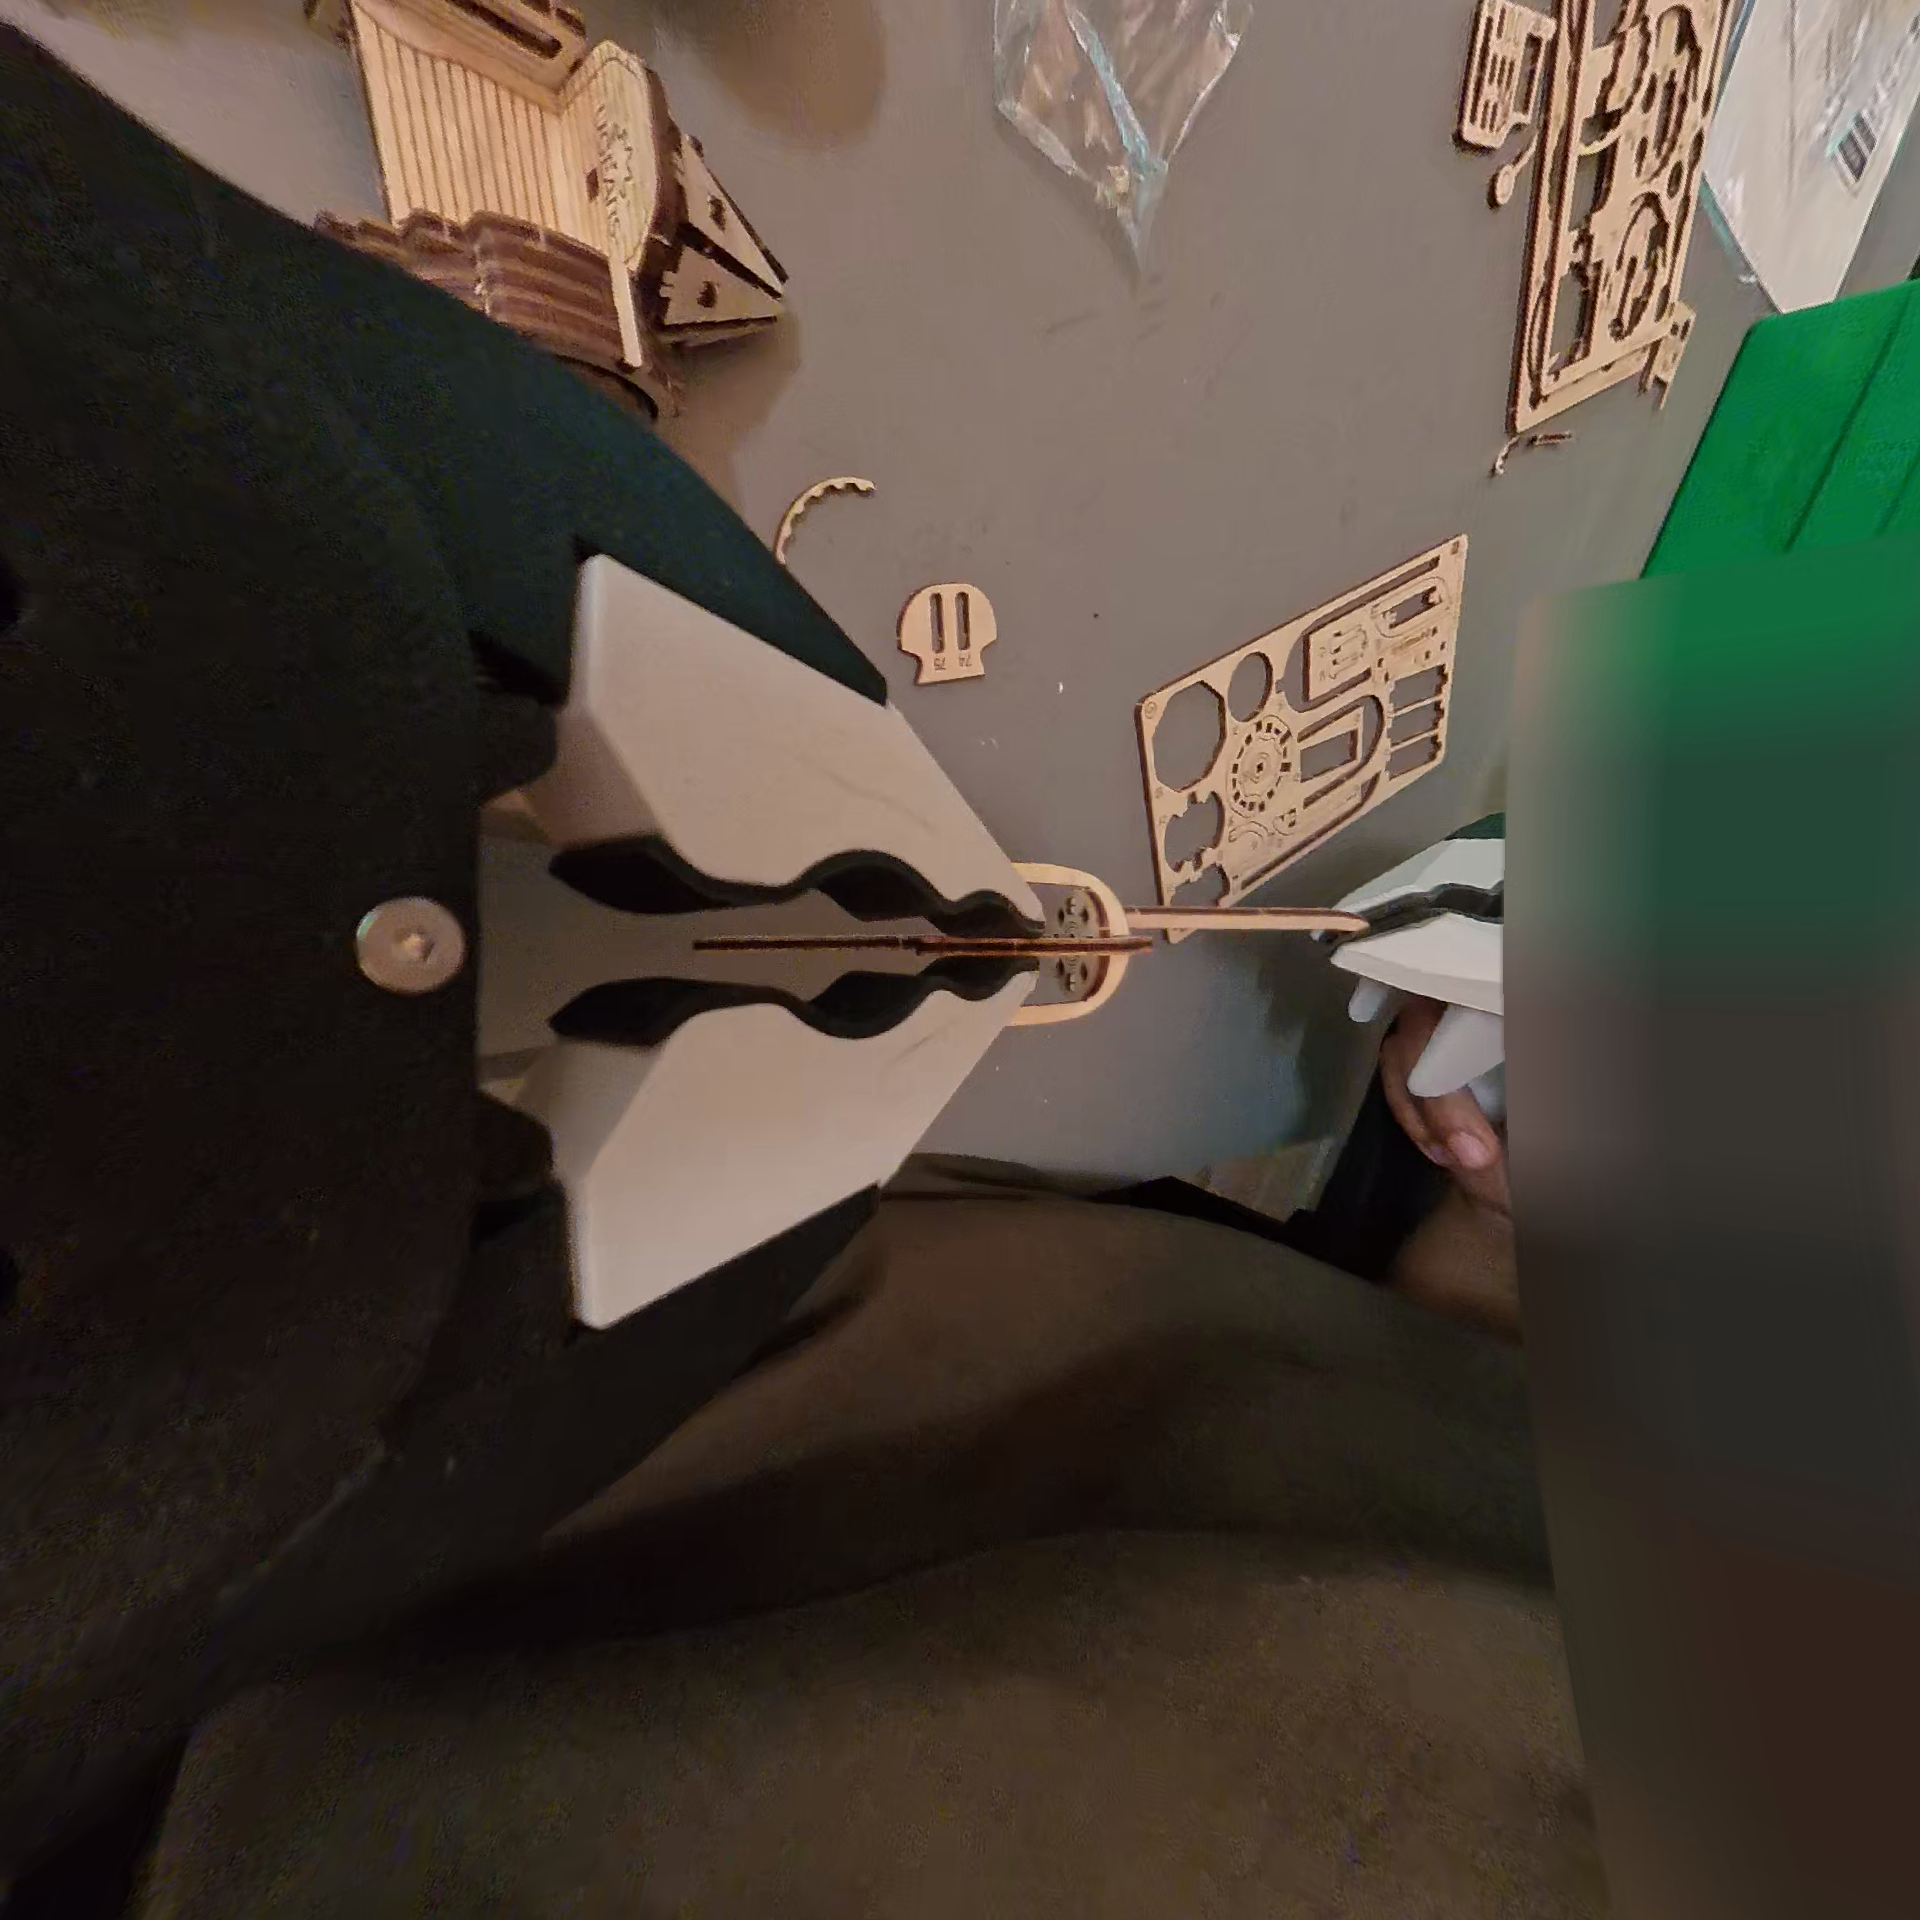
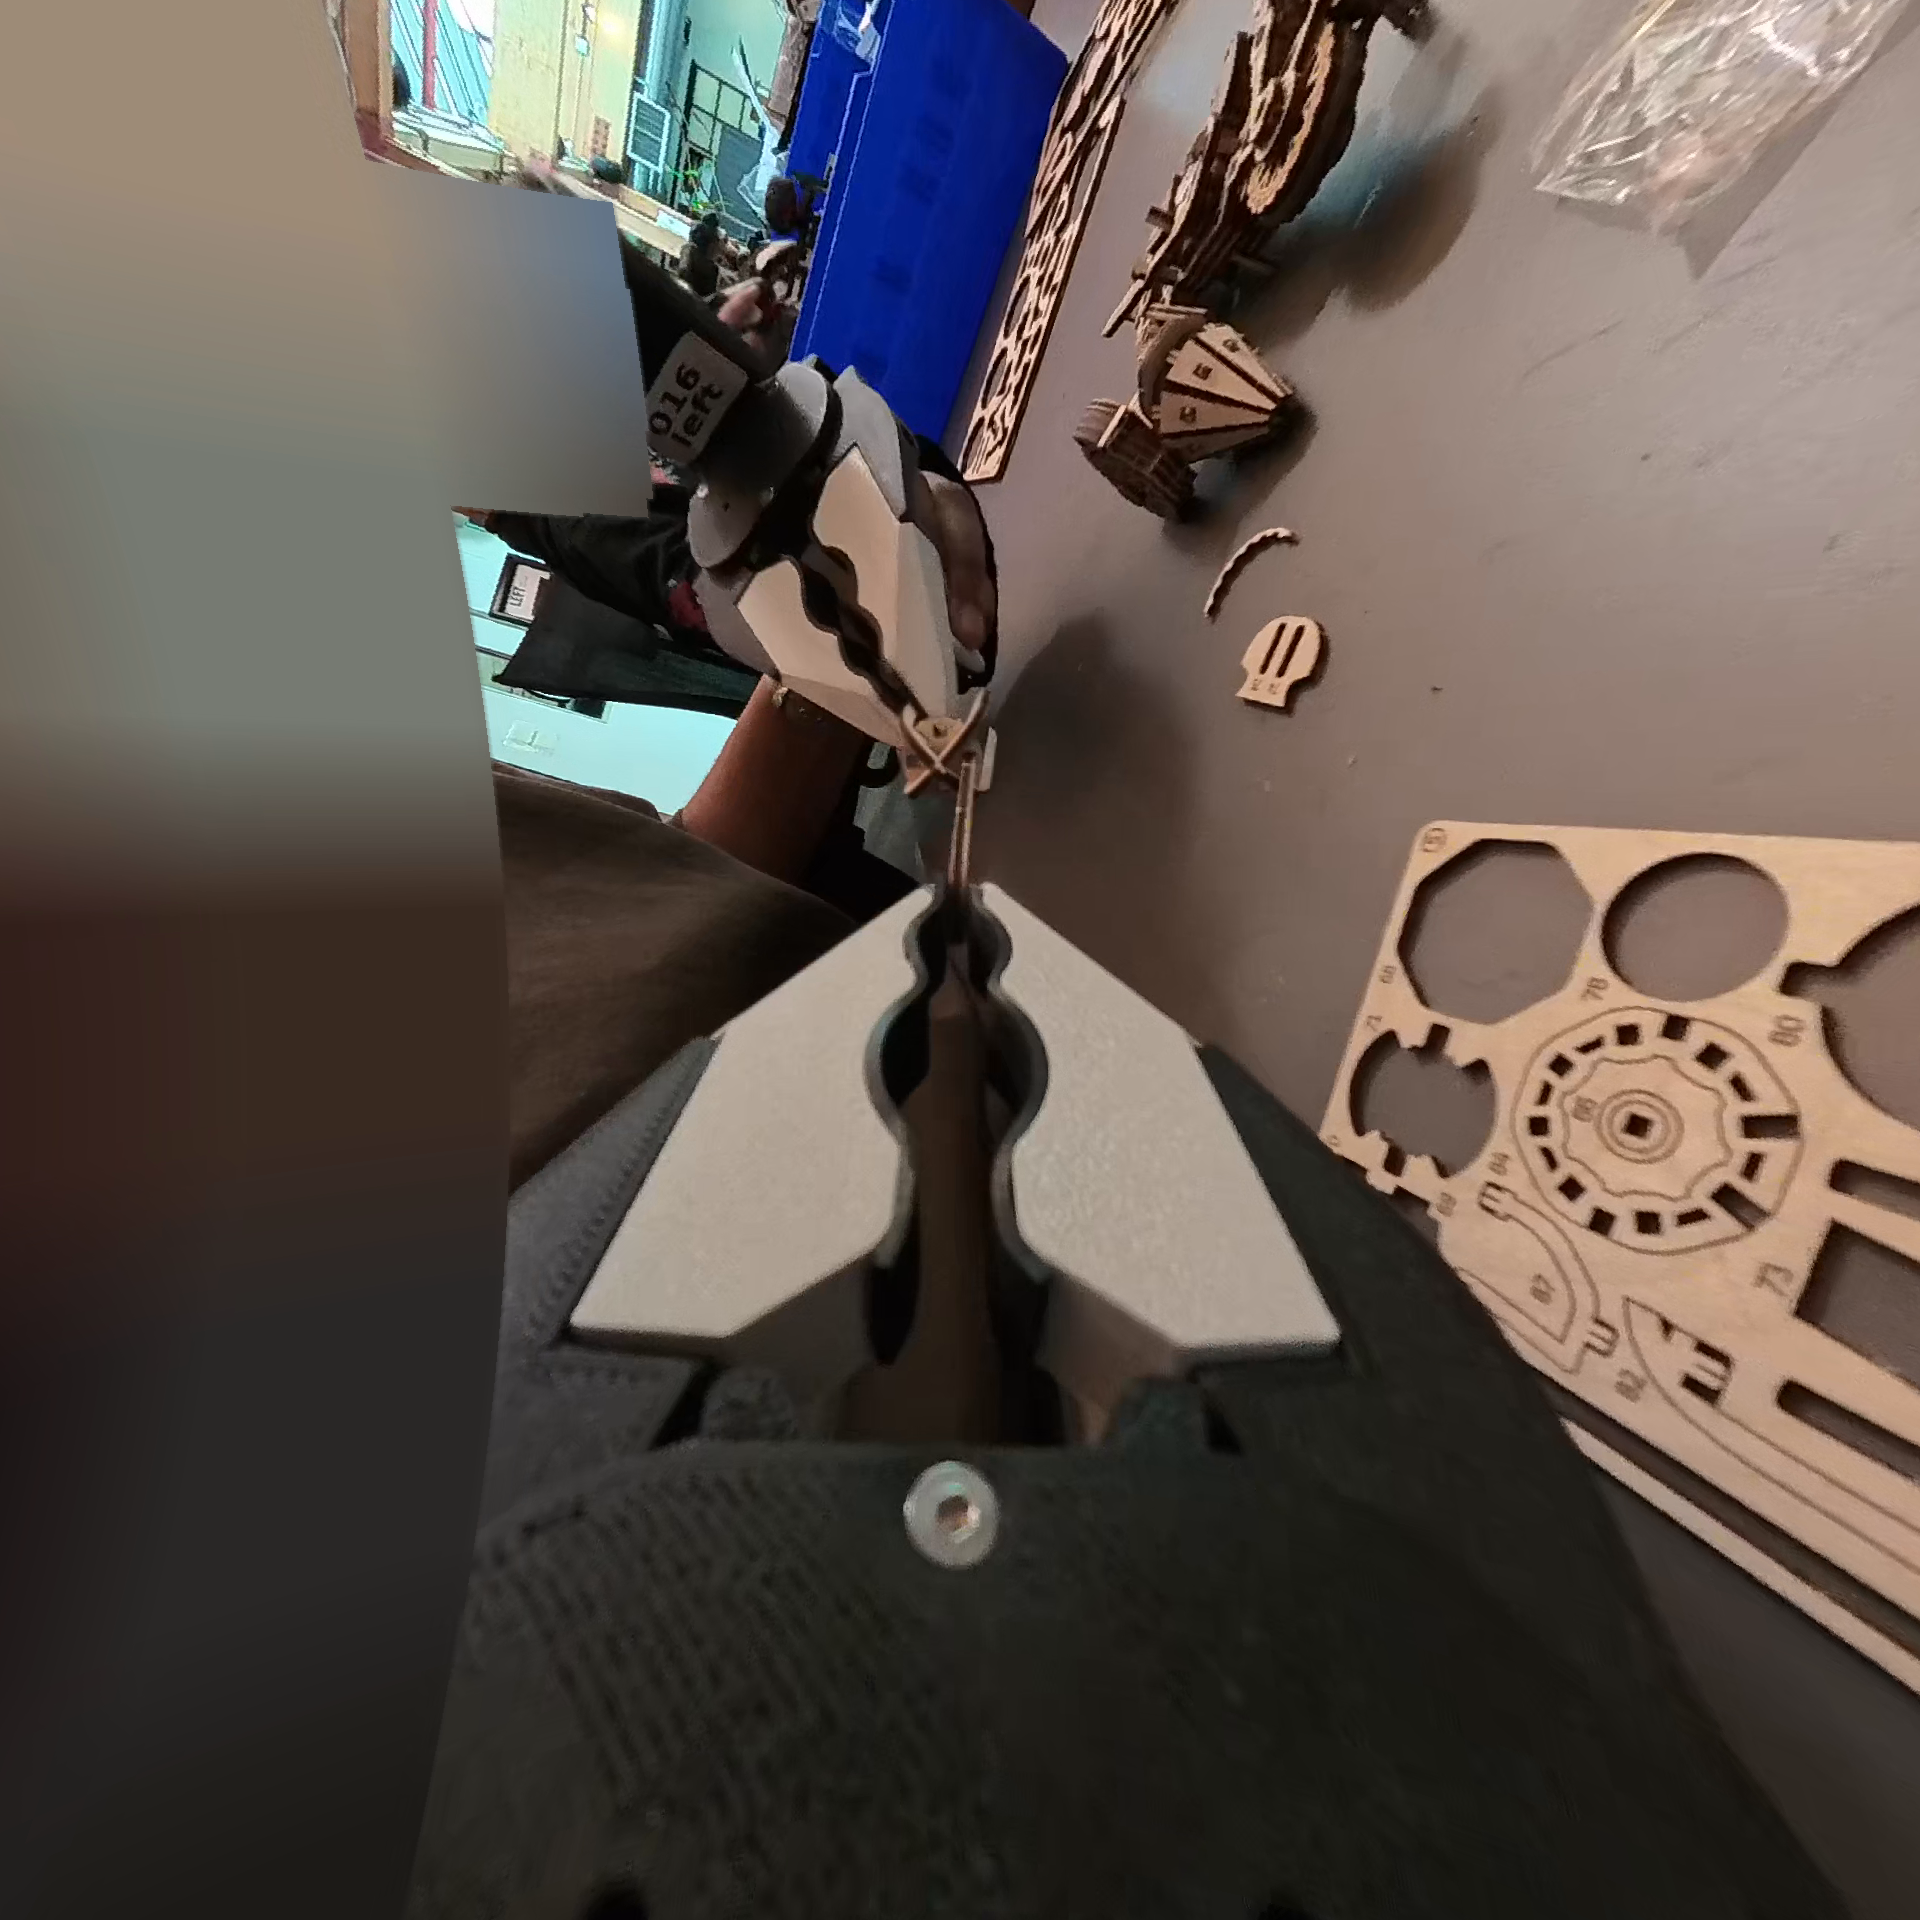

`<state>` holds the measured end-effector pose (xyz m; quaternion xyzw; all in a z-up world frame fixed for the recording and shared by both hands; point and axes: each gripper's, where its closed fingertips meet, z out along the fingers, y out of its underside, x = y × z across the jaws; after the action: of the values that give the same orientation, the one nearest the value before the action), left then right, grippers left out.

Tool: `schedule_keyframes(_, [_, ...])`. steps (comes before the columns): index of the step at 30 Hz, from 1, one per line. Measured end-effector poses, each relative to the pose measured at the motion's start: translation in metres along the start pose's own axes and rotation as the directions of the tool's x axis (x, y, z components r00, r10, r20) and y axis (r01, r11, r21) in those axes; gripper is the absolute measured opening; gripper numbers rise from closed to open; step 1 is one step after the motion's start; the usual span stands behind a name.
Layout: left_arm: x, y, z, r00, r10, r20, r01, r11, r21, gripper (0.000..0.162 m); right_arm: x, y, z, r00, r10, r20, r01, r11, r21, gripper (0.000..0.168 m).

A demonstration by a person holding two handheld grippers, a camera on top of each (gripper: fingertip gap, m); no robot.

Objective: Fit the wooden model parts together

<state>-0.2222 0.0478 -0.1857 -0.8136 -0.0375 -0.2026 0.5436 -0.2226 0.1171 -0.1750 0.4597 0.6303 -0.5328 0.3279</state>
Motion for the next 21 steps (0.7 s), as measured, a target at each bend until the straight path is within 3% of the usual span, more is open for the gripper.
schedule_keyframes(21, [0.0005, -0.0079, 0.0001, 0.998, -0.057, -0.018, 0.058, 0.997, 0.052, 0.001, 0.0030, 0.0012, 0.0033, 0.996, 0.068, 0.065, -0.067, 0.998, -0.004, 0.001])
